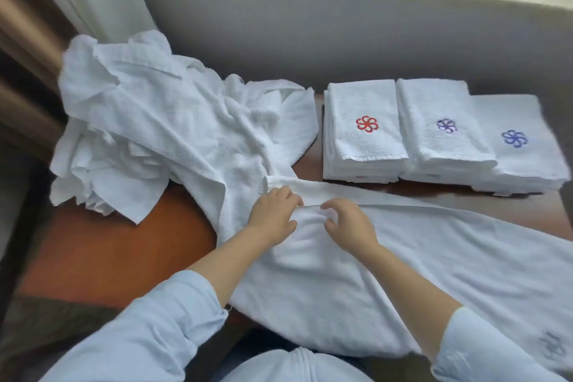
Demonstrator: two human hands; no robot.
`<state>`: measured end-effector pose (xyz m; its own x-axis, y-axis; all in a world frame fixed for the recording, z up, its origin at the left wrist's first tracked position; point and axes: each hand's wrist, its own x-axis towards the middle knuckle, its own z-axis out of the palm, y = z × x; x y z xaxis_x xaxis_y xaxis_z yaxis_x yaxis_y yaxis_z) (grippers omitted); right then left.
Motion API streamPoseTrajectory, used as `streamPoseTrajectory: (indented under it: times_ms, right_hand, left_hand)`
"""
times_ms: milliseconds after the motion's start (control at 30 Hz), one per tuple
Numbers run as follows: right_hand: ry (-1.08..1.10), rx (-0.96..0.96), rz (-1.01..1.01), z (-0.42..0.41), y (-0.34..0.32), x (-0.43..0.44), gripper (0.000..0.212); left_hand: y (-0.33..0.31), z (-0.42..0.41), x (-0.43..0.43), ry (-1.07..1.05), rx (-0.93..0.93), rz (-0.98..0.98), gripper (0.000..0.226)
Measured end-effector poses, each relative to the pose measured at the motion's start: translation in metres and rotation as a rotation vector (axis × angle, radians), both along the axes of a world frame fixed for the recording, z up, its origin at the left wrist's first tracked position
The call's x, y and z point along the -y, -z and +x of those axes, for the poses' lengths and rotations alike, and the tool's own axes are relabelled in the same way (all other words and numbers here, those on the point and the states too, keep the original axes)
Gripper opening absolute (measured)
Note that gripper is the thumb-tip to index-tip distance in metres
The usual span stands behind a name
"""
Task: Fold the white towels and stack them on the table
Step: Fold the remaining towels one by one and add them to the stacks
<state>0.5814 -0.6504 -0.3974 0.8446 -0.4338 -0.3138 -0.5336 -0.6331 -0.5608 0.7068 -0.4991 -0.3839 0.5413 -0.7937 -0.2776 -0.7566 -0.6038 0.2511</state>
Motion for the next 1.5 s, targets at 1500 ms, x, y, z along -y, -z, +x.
streamPoseTrajectory:
  times_ms: [1500]
  right_hand:
    - [0.603, 0.047, -0.217, -0.002, -0.021, 0.069, 0.020]
  left_hand:
    - [-0.050, 0.052, 0.078, -0.159, 0.128, -0.379, 0.009]
